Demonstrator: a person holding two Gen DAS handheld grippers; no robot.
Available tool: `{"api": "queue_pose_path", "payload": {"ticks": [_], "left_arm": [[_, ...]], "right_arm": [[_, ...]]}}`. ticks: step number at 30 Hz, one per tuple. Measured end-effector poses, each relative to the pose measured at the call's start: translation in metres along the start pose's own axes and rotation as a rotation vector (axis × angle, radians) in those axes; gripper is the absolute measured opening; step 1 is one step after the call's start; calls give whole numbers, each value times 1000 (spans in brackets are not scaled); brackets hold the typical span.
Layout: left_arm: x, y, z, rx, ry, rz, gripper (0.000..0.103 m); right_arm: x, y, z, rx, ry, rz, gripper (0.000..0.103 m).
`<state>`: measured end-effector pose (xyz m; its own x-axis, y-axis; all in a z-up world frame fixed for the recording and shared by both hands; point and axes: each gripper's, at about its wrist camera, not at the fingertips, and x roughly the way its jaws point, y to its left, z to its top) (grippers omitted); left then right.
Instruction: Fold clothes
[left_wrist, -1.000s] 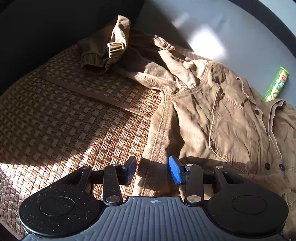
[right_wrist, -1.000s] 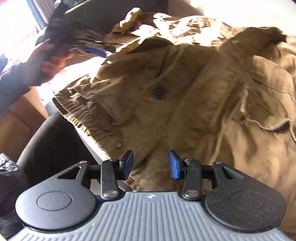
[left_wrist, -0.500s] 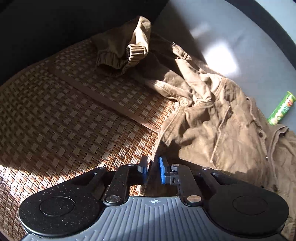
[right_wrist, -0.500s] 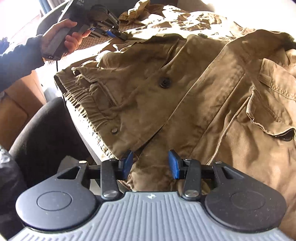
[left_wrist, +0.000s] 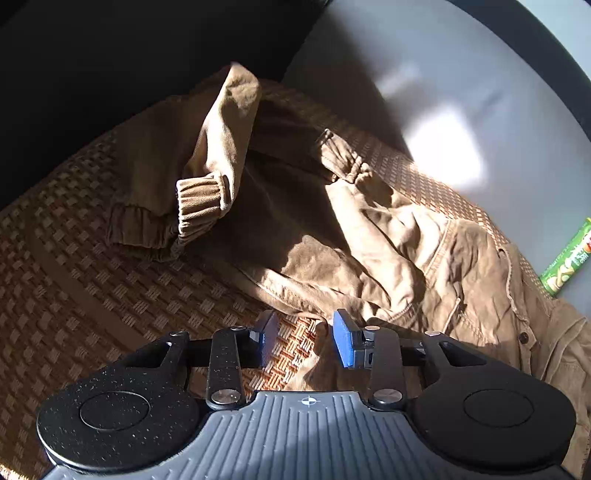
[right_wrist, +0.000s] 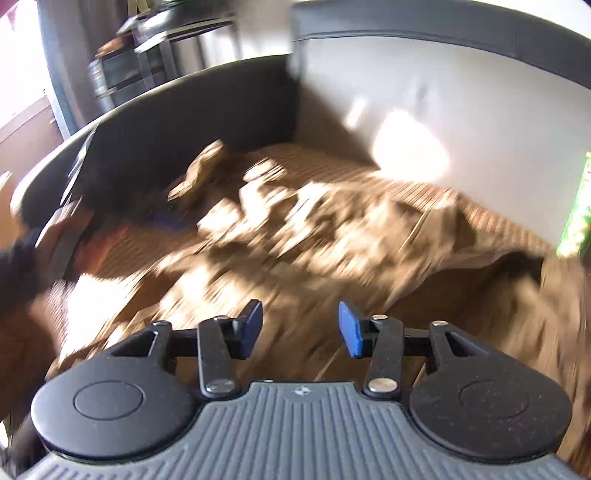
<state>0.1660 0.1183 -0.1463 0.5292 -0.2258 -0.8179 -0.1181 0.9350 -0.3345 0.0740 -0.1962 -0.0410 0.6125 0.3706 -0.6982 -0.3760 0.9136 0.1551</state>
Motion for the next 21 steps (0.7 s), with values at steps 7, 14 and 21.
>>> {"api": "queue_pose_path", "payload": {"ticks": [7,14,21], "left_arm": [[34,7,16,-56,-21,-77,52],[39,10,15,-79,-70,-137,52],[38,14,12,-88,-92,-171,52]], "right_arm": [[121,-75,94,154,23,-30,57],[221,-58,138,130,85,87,62],[288,-32,144,-29,262,96,58]]}}
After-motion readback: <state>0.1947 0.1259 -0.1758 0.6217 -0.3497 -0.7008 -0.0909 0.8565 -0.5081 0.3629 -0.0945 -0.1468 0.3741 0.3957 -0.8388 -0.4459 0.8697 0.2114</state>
